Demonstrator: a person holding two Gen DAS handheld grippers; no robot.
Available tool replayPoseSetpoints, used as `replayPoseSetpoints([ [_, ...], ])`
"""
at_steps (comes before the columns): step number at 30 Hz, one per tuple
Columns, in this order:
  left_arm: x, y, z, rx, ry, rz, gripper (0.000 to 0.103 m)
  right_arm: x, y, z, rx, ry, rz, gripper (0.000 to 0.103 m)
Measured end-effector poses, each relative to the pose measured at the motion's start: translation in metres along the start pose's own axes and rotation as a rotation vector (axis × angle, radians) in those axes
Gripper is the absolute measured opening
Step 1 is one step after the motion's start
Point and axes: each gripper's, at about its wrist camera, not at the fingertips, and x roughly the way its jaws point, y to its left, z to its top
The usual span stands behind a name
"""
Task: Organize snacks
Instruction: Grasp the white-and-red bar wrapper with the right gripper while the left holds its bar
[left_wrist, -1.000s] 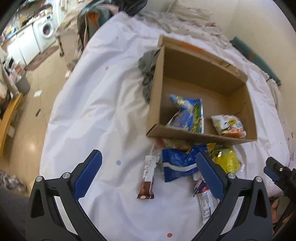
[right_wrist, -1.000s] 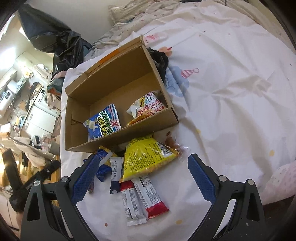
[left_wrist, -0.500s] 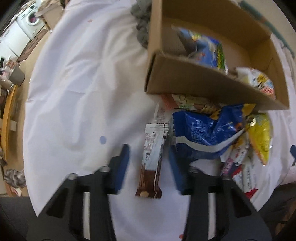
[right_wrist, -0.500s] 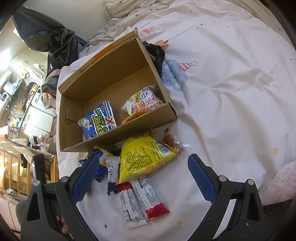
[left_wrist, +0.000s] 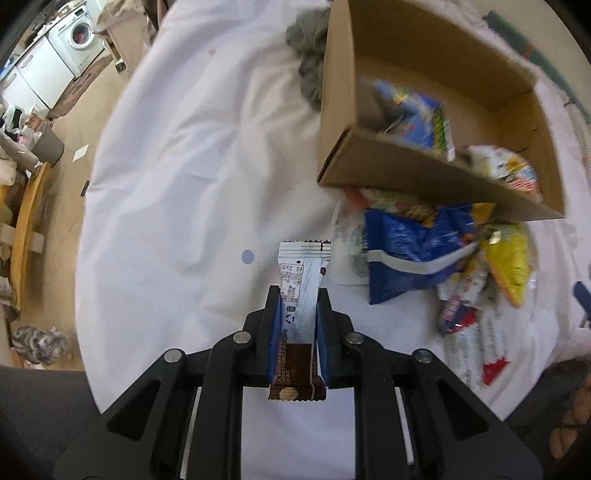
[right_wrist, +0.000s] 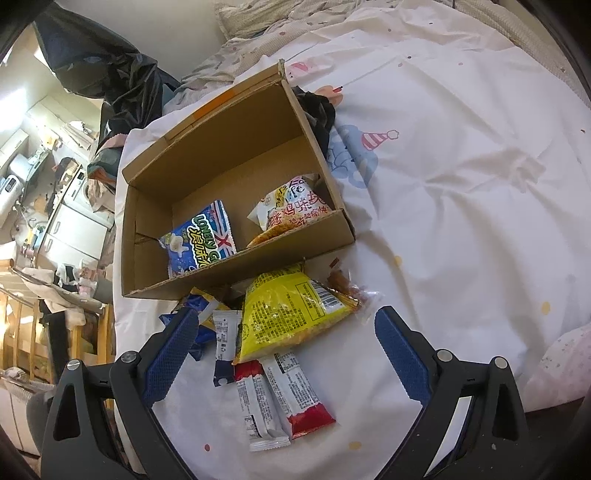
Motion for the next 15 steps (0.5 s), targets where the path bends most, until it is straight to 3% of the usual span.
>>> replayPoseSetpoints([
  [6, -0.035, 0.002, -0.017, -0.004, -0.086, -0.074, 0.014, -0.003, -0.009, -0.001, 0.038, 0.015, 0.007, 0.099],
  [11, -0.046, -0.01, -0.018, 0.031, -0.152, -0.072, 0.014, 0.003, -0.015, -0.003, 0.05, 0.064, -0.006, 0.099],
  [14, -0.045, -0.013, -0.013, 0.033, -0.16, -0.09, 0.014, 0.018, -0.017, -0.009, 0.032, 0.137, -0.075, 0.098],
  [15, -0.043, -0.013, -0.012, 0.029, -0.154, -0.097, 0.014, 0.025, -0.018, -0.012, 0.027, 0.169, -0.098, 0.092],
])
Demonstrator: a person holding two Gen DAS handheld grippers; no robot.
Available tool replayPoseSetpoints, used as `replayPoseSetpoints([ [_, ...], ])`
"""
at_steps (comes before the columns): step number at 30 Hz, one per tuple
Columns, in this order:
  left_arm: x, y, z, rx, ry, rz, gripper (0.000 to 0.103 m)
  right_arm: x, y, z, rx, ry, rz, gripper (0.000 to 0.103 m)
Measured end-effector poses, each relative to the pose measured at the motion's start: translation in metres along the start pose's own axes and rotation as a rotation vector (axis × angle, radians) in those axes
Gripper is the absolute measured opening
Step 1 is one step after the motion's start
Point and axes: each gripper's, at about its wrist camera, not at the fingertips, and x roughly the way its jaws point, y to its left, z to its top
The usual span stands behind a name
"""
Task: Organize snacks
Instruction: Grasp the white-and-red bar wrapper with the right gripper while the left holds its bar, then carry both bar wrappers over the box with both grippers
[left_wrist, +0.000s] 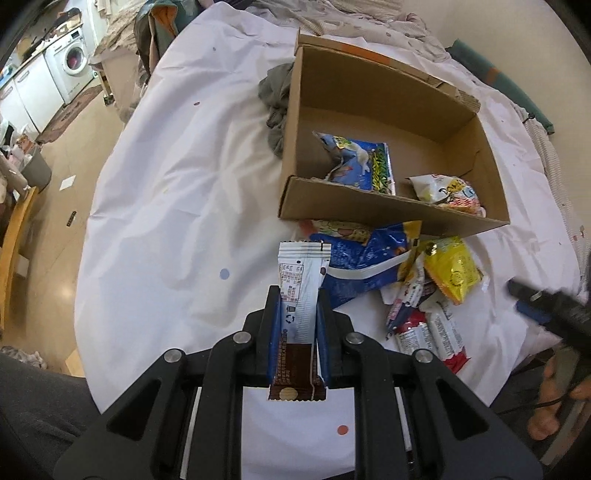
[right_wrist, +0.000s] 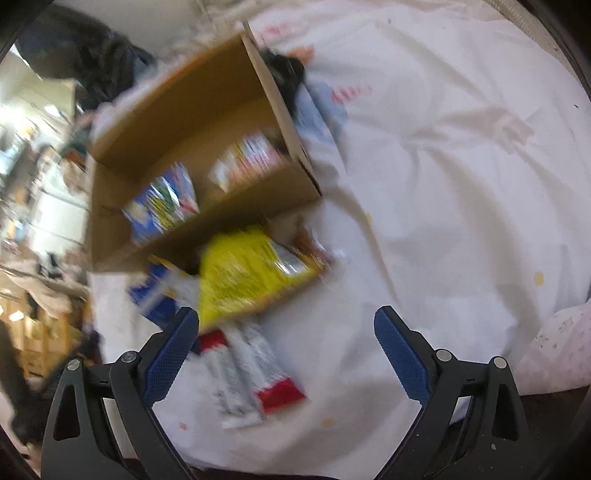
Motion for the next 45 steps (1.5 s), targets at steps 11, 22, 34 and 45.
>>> replayPoseSetpoints([
  [11, 0.004, -0.002, 0.0, -0.044, 0.052, -0.062, 0.014, 0.061, 0.041, -0.022, -0.218, 0.237, -0.056, 0.059],
  [22, 0.015, 0.008, -0.001, -0.07, 0.071, -0.027, 0.014, 0.06, 0.072, -0.039, -0.355, 0.236, -0.089, 0.032],
  [34, 0.02, 0.013, -0.001, -0.089, 0.024, 0.039, 0.014, -0.002, 0.082, -0.035, -0.395, 0.118, 0.237, 0.032],
  [45, 0.006, 0.02, 0.004, -0.099, -0.073, 0.074, 0.014, -0.058, 0.089, -0.02, -0.364, -0.127, 0.431, 0.032],
])
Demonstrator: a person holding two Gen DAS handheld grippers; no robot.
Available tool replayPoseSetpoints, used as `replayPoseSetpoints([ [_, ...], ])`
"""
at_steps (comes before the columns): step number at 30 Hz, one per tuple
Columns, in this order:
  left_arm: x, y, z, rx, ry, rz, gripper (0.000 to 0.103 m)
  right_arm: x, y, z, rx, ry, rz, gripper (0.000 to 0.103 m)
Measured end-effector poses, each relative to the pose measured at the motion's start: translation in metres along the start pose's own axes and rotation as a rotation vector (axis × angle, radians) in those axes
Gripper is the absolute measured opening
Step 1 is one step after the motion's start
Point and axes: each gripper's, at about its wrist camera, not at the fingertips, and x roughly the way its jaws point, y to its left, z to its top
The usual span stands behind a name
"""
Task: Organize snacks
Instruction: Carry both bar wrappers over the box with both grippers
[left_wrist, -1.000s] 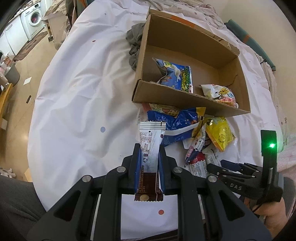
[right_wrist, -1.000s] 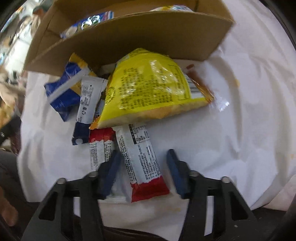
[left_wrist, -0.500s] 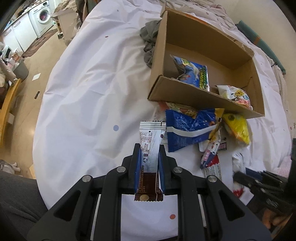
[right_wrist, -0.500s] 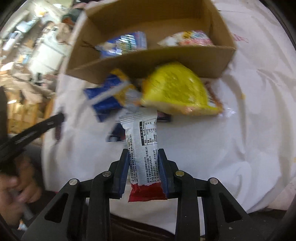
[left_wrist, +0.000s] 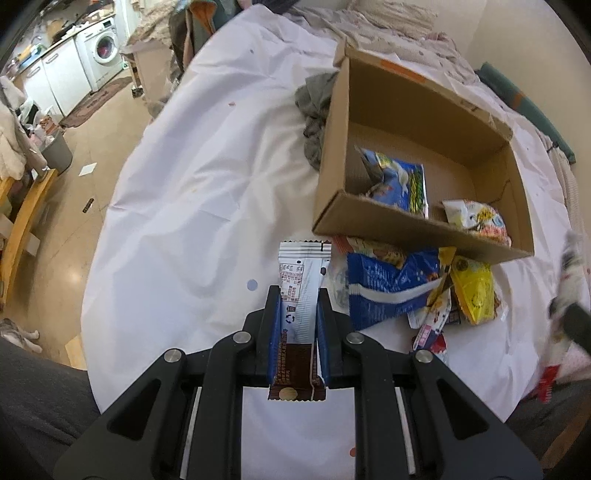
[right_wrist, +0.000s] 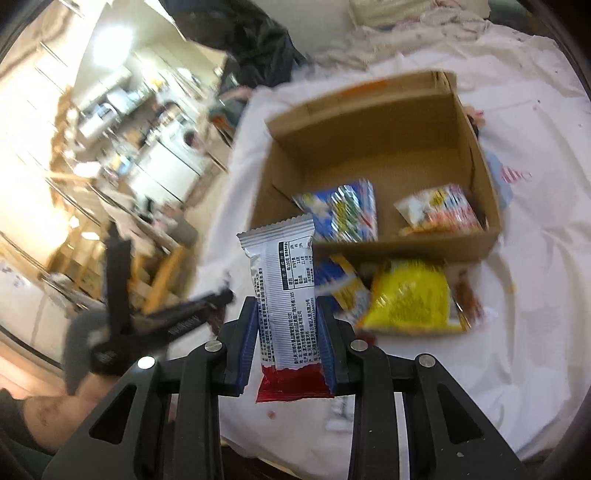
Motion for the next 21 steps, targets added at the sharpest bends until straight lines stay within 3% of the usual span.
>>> replayPoseSetpoints([
  [6, -0.032, 0.001, 0.018, -0.034, -0.107, -0.026, 0.014, -0.025, 0.003, 0.015, 0.021, -0.128, 0.073, 0.032],
  [13, -0.053, -0.015, 0.051, 0.024, -0.148, -0.062, 0.014, -0.055, -0.015, 0.044, 0.068, -0.232, 0.029, 0.032],
  [21, -0.057, -0.032, 0.086, 0.087, -0.188, -0.07, 0.014, -0.047, -0.036, 0.075, 0.102, -0.25, -0.03, 0.032],
])
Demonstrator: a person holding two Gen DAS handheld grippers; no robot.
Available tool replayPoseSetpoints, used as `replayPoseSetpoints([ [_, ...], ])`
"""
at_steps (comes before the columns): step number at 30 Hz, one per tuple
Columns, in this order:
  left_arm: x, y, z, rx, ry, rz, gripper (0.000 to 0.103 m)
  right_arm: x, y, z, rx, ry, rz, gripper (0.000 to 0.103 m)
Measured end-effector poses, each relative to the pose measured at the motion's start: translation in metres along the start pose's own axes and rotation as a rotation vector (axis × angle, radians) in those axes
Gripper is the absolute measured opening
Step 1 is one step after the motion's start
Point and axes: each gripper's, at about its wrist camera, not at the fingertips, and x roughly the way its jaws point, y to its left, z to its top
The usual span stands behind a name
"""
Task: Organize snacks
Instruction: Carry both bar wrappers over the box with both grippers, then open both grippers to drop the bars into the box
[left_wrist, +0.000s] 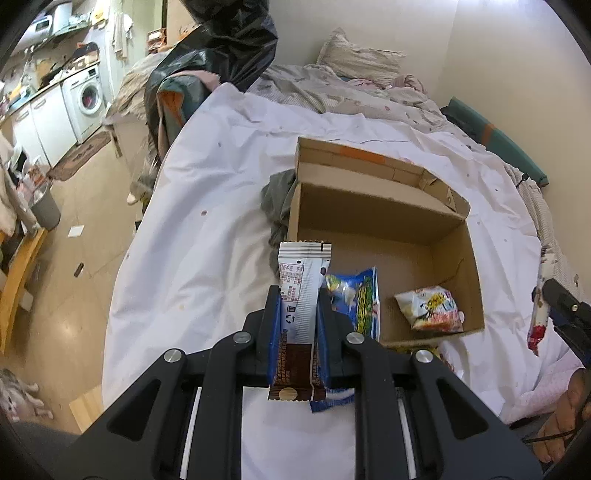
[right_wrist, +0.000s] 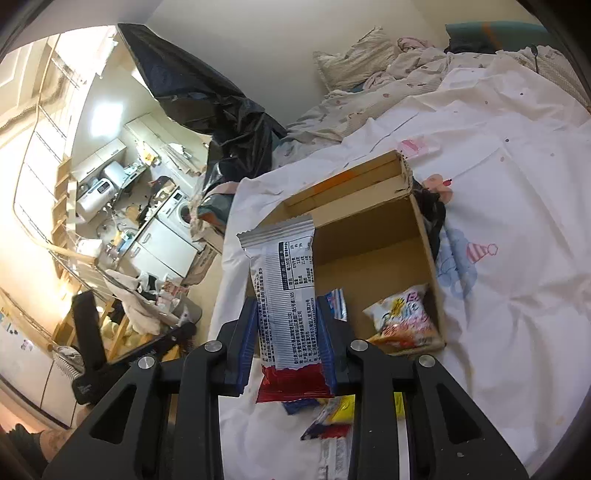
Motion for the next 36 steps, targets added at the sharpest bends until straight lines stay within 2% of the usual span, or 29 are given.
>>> replayPoseSetpoints([
  [10, 0.017, -0.021, 0.021, 0.067, -0.006, -0.022, 0.014, 0.029, -0.019, 0.017, -0.008, 0.042, -0.085, 0.032],
  [20, 0.051, -0.047, 0.026, 0.112, 0.064, -0.073, 0.014, 0.066, -0.032, 0.026, -0.024, 0.106, -0.164, 0.032],
  [24, 0.069, -0.044, 0.023, 0.087, 0.087, -0.099, 0.014, 0.088, -0.043, 0.024, -0.006, 0.157, -0.209, 0.032],
  [31, 0.096, -0.036, 0.018, 0.075, 0.117, -0.011, 0.015, 0.111, -0.044, 0.016, -0.002, 0.221, -0.228, 0.032],
  [36, 0.101, -0.035, 0.021, 0.063, 0.123, -0.006, 0.015, 0.122, -0.042, 0.014, -0.007, 0.246, -0.225, 0.032],
])
